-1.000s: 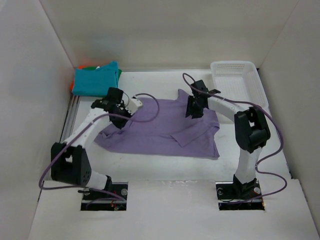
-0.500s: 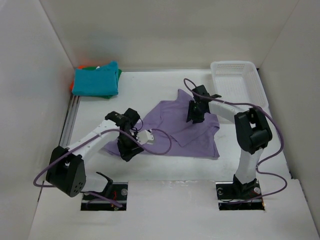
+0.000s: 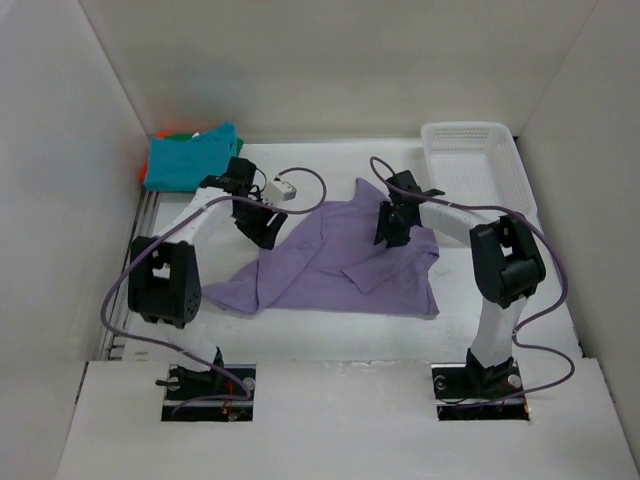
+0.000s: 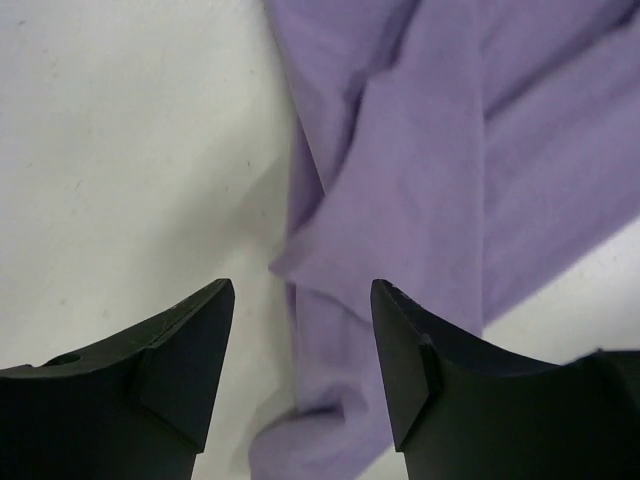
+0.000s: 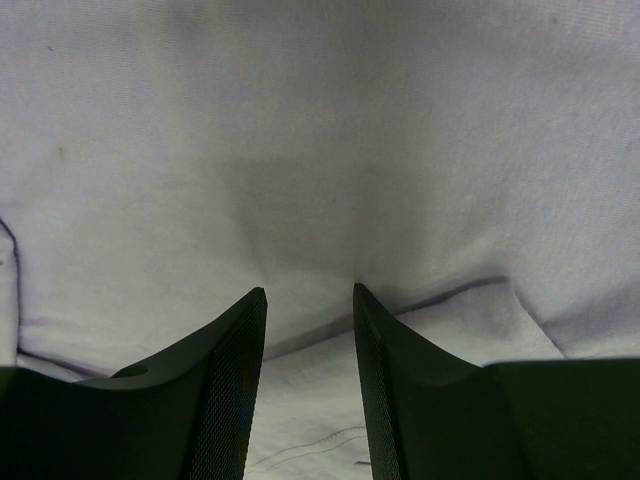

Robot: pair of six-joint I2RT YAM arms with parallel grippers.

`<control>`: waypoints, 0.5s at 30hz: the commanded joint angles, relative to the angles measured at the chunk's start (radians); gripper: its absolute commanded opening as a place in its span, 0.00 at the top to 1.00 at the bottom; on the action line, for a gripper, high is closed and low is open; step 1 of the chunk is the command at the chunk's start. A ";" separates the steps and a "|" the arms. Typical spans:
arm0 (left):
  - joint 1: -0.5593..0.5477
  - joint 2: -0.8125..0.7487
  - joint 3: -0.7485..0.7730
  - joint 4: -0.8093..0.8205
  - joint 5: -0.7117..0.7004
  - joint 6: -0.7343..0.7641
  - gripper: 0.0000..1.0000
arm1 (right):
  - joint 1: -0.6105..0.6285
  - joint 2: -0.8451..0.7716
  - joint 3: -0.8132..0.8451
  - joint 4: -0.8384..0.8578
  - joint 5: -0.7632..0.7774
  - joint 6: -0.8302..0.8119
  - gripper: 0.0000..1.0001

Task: Fold and stack the t-shirts
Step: Grap the side of the flattened tshirt furthest away from the robot with both arms

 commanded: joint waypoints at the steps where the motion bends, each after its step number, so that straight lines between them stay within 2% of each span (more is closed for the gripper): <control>1: 0.009 0.099 0.079 0.073 0.044 -0.117 0.45 | -0.008 -0.051 0.013 0.024 0.001 0.002 0.55; 8: 0.024 0.176 0.116 0.023 0.059 -0.111 0.47 | -0.018 -0.093 -0.042 0.025 0.023 0.007 0.55; 10: 0.026 0.178 0.116 -0.031 0.088 -0.087 0.55 | -0.025 -0.102 -0.050 0.027 0.024 0.008 0.55; 12: 0.034 0.178 0.111 -0.088 0.123 -0.065 0.68 | -0.034 -0.105 -0.051 0.027 0.028 0.008 0.55; 15: 0.043 0.190 0.105 -0.155 0.146 -0.038 0.77 | -0.051 -0.101 -0.031 0.027 0.029 0.004 0.55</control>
